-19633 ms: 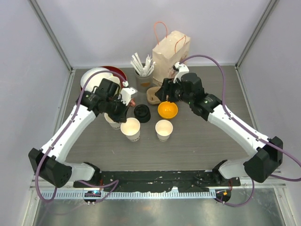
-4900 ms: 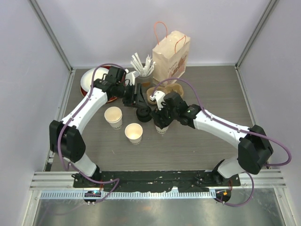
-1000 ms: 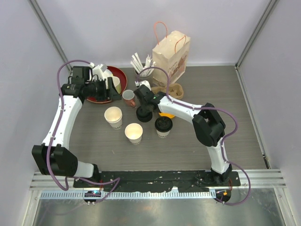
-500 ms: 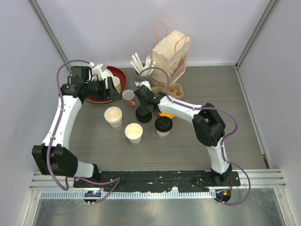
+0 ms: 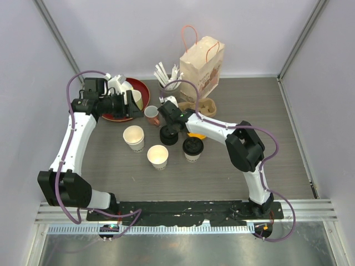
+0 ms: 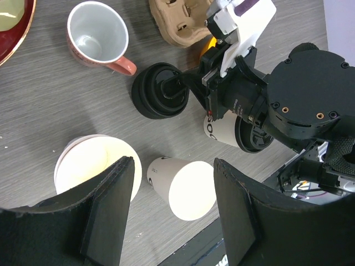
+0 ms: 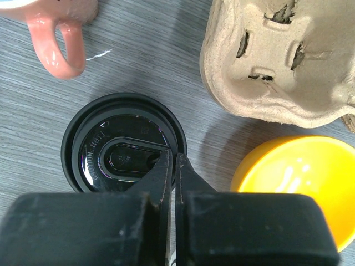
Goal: Pack the takeout coffee
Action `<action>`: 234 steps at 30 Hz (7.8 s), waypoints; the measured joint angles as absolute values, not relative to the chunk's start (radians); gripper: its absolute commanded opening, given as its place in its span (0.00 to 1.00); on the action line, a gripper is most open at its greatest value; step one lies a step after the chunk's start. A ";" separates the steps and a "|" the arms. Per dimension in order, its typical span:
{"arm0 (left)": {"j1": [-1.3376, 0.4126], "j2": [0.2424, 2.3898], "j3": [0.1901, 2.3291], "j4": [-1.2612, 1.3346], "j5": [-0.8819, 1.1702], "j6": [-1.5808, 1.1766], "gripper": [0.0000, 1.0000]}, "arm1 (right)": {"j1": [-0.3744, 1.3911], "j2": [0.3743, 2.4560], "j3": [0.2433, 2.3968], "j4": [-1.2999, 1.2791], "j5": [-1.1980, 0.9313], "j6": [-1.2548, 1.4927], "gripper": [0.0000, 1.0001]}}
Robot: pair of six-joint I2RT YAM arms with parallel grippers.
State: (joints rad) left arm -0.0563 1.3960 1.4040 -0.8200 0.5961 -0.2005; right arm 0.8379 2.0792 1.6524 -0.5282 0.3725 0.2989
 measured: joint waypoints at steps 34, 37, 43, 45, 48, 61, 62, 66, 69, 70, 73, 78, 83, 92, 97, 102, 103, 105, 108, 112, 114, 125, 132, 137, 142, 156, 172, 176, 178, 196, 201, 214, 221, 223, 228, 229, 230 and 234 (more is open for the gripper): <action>-0.030 1.393 1.458 -0.881 0.586 -0.130 0.63 | 1.021 1.758 1.678 -0.611 0.245 0.118 0.01; -0.028 1.386 1.458 -0.915 0.572 -0.099 0.63 | 1.083 1.757 1.681 -0.652 0.242 0.094 0.01; -0.017 1.357 1.456 -0.948 0.522 -0.062 0.64 | 1.122 1.781 1.681 -0.731 0.252 0.076 0.01; -0.014 1.349 1.454 -0.949 0.511 -0.054 0.63 | 1.125 1.797 1.681 -0.743 0.263 0.076 0.01; -0.013 1.345 1.451 -0.949 0.504 -0.046 0.63 | 1.129 1.817 1.681 -0.751 0.280 0.076 0.01; -0.013 1.345 1.438 -0.948 0.495 -0.041 0.63 | 1.130 1.864 1.663 -0.728 0.294 0.057 0.01; -0.013 1.345 1.438 -0.948 0.495 -0.041 0.64 | 1.128 1.864 1.656 -0.722 0.294 0.057 0.01; -0.013 1.345 1.437 -0.948 0.494 -0.040 0.63 | 1.121 1.864 1.638 -0.697 0.293 0.058 0.01; -0.013 1.345 1.437 -0.948 0.494 -0.040 0.63 | 1.117 1.864 1.628 -0.680 0.293 0.059 0.01; -0.013 1.345 1.437 -0.948 0.494 -0.040 0.63 | 1.116 1.863 1.623 -0.673 0.293 0.059 0.01; -0.013 1.345 1.437 -0.948 0.494 -0.040 0.63 | 1.116 1.857 1.607 -0.653 0.295 0.062 0.01; -0.013 1.345 1.420 -0.947 0.497 -0.047 0.58 | 1.115 1.830 1.563 -0.613 0.294 0.078 0.01; -0.015 1.345 1.382 -0.960 0.509 -0.052 0.50 | 1.115 1.814 1.536 -0.588 0.300 0.090 0.01; -0.128 1.331 1.346 -1.077 0.538 0.003 0.48 | 1.115 1.813 1.532 -0.589 0.281 0.104 0.28; -0.148 1.326 1.306 -1.121 0.561 0.022 0.43 | 1.115 1.813 1.535 -0.614 0.281 0.105 0.40; -0.148 1.327 1.283 -1.148 0.587 0.039 0.43 | 1.115 1.812 1.555 -0.622 0.283 0.105 0.61; -0.148 1.327 1.280 -1.150 0.590 0.040 0.43 | 1.115 1.812 1.559 -0.622 0.282 0.107 0.68; -0.148 1.327 1.271 -1.150 0.596 0.043 0.43 | 1.115 1.805 1.563 -0.614 0.278 0.102 0.74; -0.148 1.327 1.255 -1.150 0.601 0.043 0.43 | 1.115 1.781 1.563 -0.591 0.251 0.085 0.85; -0.148 1.328 1.253 -1.150 0.604 0.047 0.44 | 1.115 1.758 1.560 -0.545 0.172 0.051 0.87; -0.148 1.328 1.248 -1.147 0.604 0.050 0.44 | 1.115 1.757 1.555 -0.521 0.135 0.038 0.88; -0.148 1.353 1.139 -1.100 0.654 0.011 0.52 | 1.110 1.757 1.438 -0.447 0.097 -0.023 0.88; -0.148 1.357 1.086 -1.039 0.694 -0.045 0.42 | 1.102 1.739 1.368 -0.368 0.076 -0.025 0.86; -0.148 1.382 1.069 -1.010 0.697 -0.068 0.34 | 1.102 1.731 1.338 -0.321 0.064 -0.028 0.83; -0.148 1.393 1.065 -1.003 0.696 -0.076 0.32 | 1.102 1.704 1.273 -0.250 0.060 -0.023 0.80; -0.148 1.436 1.060 -0.985 0.703 -0.101 0.31 | 1.097 1.633 1.119 -0.077 0.077 0.037 0.78; -0.148 1.486 1.158 -1.024 0.728 -0.088 0.36 | 1.097 1.639 1.235 -0.249 0.076 0.020 0.86; -0.148 1.486 1.158 -1.026 0.728 -0.085 0.36 | 1.097 1.640 1.260 -0.266 0.076 0.001 0.86; -0.148 1.486 1.158 -1.027 0.728 -0.081 0.36 | 1.097 1.640 1.264 -0.274 0.076 -0.004 0.87; -0.148 1.375 1.023 -0.965 0.736 -0.175 0.31 | 1.062 1.381 1.230 -0.400 0.146 0.471 0.49; -0.148 1.375 0.985 -0.911 0.761 -0.229 0.30 | 1.054 1.380 1.137 -0.405 0.114 0.580 0.47; -0.148 1.393 0.966 -0.844 0.788 -0.289 0.30 | 0.952 1.382 0.934 -0.231 -0.052 0.729 0.43; -0.148 1.405 0.964 -0.832 0.801 -0.303 0.28 | 0.945 1.404 0.931 -0.143 -0.101 0.745 0.36; -0.148 1.407 0.964 -0.830 0.805 -0.304 0.28 | 0.941 1.417 0.931 -0.129 -0.112 0.748 0.34; -0.148 1.407 0.964 -0.830 0.806 -0.303 0.28 | 0.932 1.425 0.908 -0.119 -0.123 0.756 0.31; -0.148 1.407 0.964 -0.830 0.806 -0.303 0.28 | 0.931 1.425 0.903 -0.120 -0.124 0.756 0.31; -0.148 1.407 0.964 -0.830 0.806 -0.303 0.28 | 0.928 1.425 0.898 -0.120 -0.126 0.758 0.31; -0.148 1.407 0.964 -0.830 0.806 -0.303 0.28 | 0.927 1.427 0.892 -0.112 -0.133 0.763 0.31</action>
